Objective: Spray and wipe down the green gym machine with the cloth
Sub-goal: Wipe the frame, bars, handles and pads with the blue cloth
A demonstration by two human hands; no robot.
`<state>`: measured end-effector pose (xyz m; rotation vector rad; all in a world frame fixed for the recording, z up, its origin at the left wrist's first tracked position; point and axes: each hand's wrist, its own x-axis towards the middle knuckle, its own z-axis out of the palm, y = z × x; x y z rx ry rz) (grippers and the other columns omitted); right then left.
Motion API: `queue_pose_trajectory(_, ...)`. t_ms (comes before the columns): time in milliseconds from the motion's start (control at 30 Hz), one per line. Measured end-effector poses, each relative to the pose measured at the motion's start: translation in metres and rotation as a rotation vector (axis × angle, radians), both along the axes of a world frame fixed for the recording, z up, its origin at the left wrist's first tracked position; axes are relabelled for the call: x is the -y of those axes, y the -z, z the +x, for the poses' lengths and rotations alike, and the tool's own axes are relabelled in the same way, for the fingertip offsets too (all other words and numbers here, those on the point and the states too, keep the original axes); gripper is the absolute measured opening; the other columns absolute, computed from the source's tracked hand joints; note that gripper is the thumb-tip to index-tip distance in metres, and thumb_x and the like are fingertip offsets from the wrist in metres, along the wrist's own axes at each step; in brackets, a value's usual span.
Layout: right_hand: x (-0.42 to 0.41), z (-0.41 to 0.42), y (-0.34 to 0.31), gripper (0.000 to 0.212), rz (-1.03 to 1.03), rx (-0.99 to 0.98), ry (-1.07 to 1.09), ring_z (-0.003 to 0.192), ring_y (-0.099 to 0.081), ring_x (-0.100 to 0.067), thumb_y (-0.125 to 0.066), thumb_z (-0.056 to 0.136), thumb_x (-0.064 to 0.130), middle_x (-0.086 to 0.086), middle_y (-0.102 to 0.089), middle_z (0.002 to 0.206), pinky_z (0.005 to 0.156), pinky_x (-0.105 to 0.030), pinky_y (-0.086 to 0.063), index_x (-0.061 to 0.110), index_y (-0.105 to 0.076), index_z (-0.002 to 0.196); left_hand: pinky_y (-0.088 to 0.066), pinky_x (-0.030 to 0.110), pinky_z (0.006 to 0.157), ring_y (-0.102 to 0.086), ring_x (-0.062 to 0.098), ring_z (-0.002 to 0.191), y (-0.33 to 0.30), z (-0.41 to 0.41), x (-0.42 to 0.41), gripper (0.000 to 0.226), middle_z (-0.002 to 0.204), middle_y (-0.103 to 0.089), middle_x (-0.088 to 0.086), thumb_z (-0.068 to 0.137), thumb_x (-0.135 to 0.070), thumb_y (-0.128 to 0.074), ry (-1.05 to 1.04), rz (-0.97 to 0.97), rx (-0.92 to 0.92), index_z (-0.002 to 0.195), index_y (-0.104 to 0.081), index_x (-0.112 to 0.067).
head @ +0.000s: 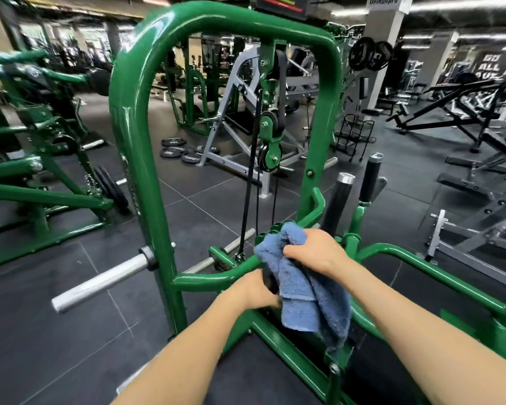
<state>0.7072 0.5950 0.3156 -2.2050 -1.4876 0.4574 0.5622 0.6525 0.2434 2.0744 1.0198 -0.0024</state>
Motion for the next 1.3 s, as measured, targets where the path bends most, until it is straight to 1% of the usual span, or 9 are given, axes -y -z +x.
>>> queue_pose_trajectory(133, -0.034, -0.018, -0.031, 0.021, 0.171, -0.007, 0.027, 0.080, -0.059, -0.022, -0.058, 0.074, 0.042, 0.005, -0.063, 0.082, 0.067, -0.030, -0.043, 0.023, -0.060, 0.081, -0.040, 0.026, 0.104, -0.050, 0.017, 0.126, 0.005, -0.051, 0.000, 0.089, 0.142, -0.049, 0.001, 0.072, -0.046, -0.076, -0.170, -0.025, -0.127, 0.145, -0.037, -0.011)
queue_pose_trajectory(267, -0.064, -0.044, -0.044, 0.024, 0.246, 0.063, 0.002, 0.085, -0.058, -0.025, -0.059, 0.076, 0.040, 0.002, -0.064, 0.091, 0.068, -0.030, -0.041, 0.023, -0.061, 0.093, -0.041, 0.028, 0.100, -0.053, 0.023, 0.118, 0.006, -0.086, -0.012, 0.056, 0.129, -0.056, 0.013, 0.090, -0.031, -0.060, -0.232, 0.044, -0.270, 0.135, -0.048, 0.000)
queue_pose_trajectory(433, -0.112, -0.068, -0.016, 0.027, 0.225, 0.099, -0.158, 0.092, -0.059, -0.026, -0.063, 0.077, 0.033, 0.001, -0.064, 0.097, 0.072, -0.031, -0.044, 0.024, -0.062, 0.102, -0.042, 0.033, 0.102, -0.048, 0.028, 0.127, 0.031, -0.099, -0.044, 0.059, 0.143, -0.045, 0.016, 0.094, -0.033, -0.050, -0.273, 0.041, -0.339, 0.141, -0.041, 0.002)
queue_pose_trajectory(600, -0.170, -0.076, 0.055, 0.019, -0.080, 0.297, -0.463, 0.099, -0.056, -0.032, -0.063, 0.077, 0.029, -0.007, -0.062, 0.100, 0.069, -0.030, -0.035, 0.017, -0.051, 0.086, -0.034, 0.037, 0.111, -0.033, 0.030, 0.139, 0.073, -0.100, -0.085, 0.052, 0.151, -0.029, 0.019, 0.091, -0.024, -0.046, -0.252, 0.072, -0.422, 0.137, -0.042, 0.000)
queue_pose_trajectory(700, -0.198, -0.084, 0.090, 0.025, -0.273, 0.543, -0.753, 0.108, -0.053, -0.030, -0.060, 0.080, 0.027, -0.008, -0.060, 0.113, 0.081, -0.034, -0.041, 0.015, -0.058, 0.102, -0.036, 0.039, 0.110, -0.036, 0.029, 0.134, 0.094, -0.104, -0.111, 0.046, 0.144, -0.038, 0.016, 0.087, -0.016, -0.045, -0.244, 0.092, -0.486, 0.130, -0.047, -0.001)
queue_pose_trajectory(800, -0.225, -0.094, 0.108, 0.033, -0.253, 0.662, -0.890, 0.115, -0.048, -0.028, -0.058, 0.084, 0.029, -0.004, -0.055, 0.124, 0.086, -0.036, -0.038, 0.017, -0.056, 0.115, -0.040, 0.037, 0.105, -0.040, 0.029, 0.127, 0.108, -0.106, -0.128, 0.045, 0.138, -0.041, 0.014, 0.091, -0.018, -0.046, -0.222, 0.162, -0.572, 0.133, -0.044, -0.002)
queue_pose_trajectory(900, -0.248, -0.113, 0.130, 0.051, -0.278, 0.659, -0.957, 0.126, -0.043, -0.030, -0.059, 0.086, 0.032, -0.006, -0.044, 0.141, 0.097, -0.043, -0.042, 0.018, -0.047, 0.133, -0.043, 0.033, 0.099, -0.041, 0.025, 0.125, 0.123, -0.102, -0.138, 0.044, 0.137, -0.038, 0.012, 0.094, -0.019, -0.047, -0.219, 0.230, -0.648, 0.136, -0.042, -0.007)
queue_pose_trajectory(1067, -0.234, -0.122, 0.181, 0.090, -0.650, 0.723, -0.949, 0.143, -0.019, -0.035, -0.064, 0.088, 0.022, -0.016, -0.010, 0.158, 0.108, -0.051, -0.029, 0.019, -0.002, 0.154, -0.041, 0.032, 0.092, -0.041, 0.025, 0.124, 0.141, -0.094, -0.145, 0.051, 0.139, -0.038, 0.010, 0.096, -0.023, -0.047, -0.120, 0.296, -0.726, 0.144, -0.035, -0.012)
queue_pose_trajectory(1300, -0.233, -0.060, 0.184, 0.095, -0.713, 0.692, -0.856, 0.145, -0.014, -0.032, -0.069, 0.087, 0.024, -0.014, -0.007, 0.159, 0.113, -0.047, -0.022, 0.013, -0.003, 0.154, -0.039, 0.033, 0.094, -0.045, 0.023, 0.121, 0.125, -0.046, -0.161, 0.035, 0.128, -0.046, 0.006, 0.093, -0.019, -0.050, -0.072, 0.421, -0.615, 0.128, -0.050, -0.016)
